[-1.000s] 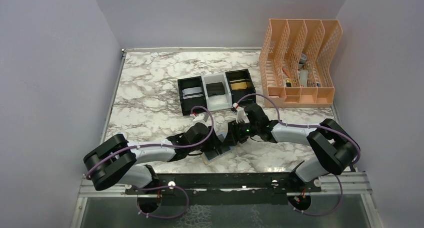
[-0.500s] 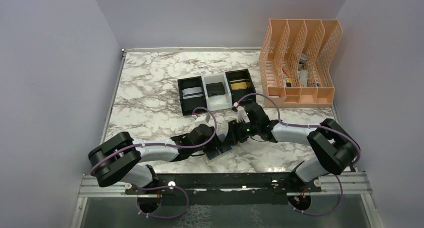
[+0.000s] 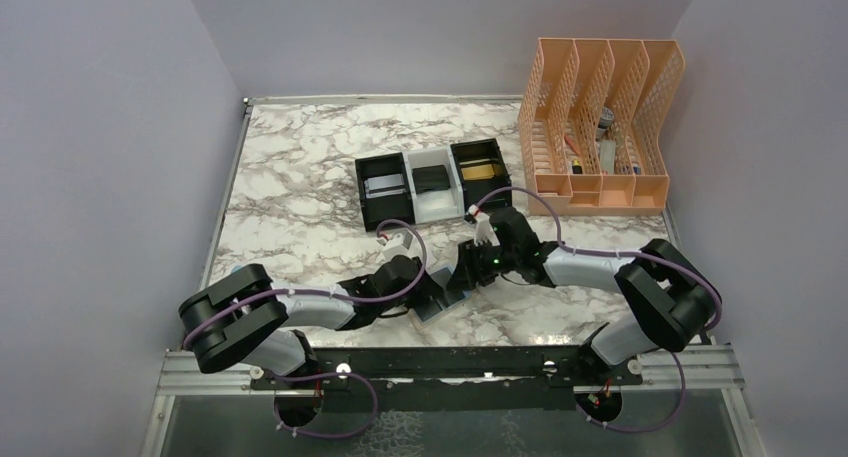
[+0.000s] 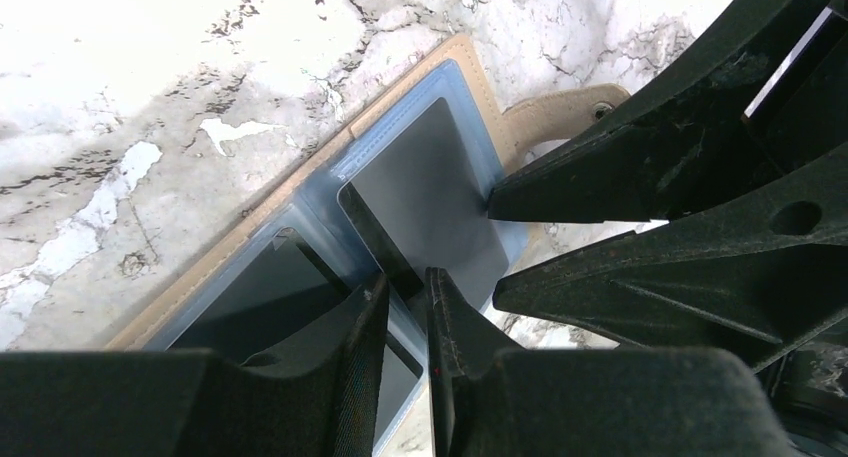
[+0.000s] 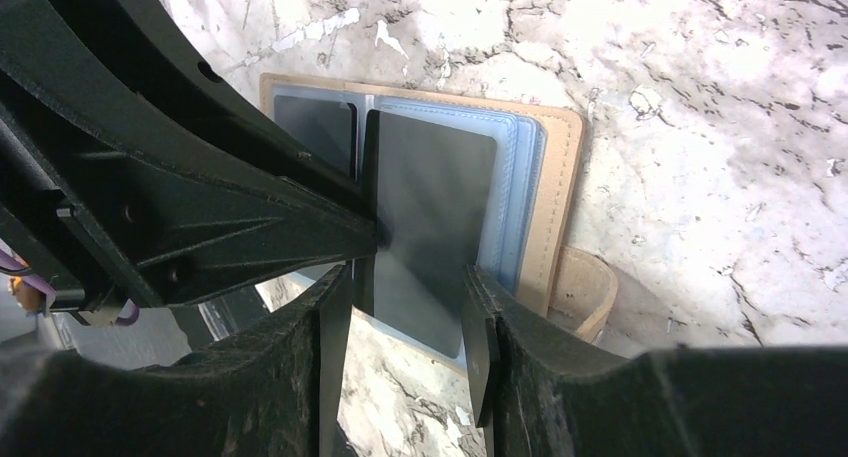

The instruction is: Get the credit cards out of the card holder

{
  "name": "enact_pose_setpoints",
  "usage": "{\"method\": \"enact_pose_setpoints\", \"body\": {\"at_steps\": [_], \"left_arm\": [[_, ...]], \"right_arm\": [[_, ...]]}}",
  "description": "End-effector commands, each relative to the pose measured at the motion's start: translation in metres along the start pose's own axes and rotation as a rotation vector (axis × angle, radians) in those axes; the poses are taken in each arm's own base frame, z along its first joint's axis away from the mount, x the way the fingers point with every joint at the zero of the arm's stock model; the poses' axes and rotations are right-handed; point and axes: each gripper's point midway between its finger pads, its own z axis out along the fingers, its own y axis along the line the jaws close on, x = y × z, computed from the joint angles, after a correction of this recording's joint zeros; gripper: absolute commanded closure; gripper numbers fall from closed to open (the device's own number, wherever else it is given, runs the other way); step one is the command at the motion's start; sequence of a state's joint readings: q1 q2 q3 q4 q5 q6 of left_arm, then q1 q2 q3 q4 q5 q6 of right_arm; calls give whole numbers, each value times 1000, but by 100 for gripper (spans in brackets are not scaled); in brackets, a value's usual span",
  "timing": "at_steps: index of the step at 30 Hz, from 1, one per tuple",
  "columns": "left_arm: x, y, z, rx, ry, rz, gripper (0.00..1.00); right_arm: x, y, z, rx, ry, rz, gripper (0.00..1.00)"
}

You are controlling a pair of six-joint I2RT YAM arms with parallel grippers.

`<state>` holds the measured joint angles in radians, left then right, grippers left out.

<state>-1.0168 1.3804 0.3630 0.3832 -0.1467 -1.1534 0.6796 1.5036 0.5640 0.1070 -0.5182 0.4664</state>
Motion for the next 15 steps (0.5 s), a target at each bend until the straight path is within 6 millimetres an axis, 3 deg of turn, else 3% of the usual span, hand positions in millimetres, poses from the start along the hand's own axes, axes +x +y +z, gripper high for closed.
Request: {"method": "enact_pose_setpoints", "body": {"at_steps": [1,8,15], "left_arm": [[-3,-24,6,104,-23,-101,79],[-9,-27,4,147,-67,-181,91],[-6,-20,-1,146,-61,-167,100]], "right_arm": [[11,-21,0,95,-8,12,56],[23,-28,-2,116,-13,54,58],[17,-31,-5,149,-28,40,58]]}}
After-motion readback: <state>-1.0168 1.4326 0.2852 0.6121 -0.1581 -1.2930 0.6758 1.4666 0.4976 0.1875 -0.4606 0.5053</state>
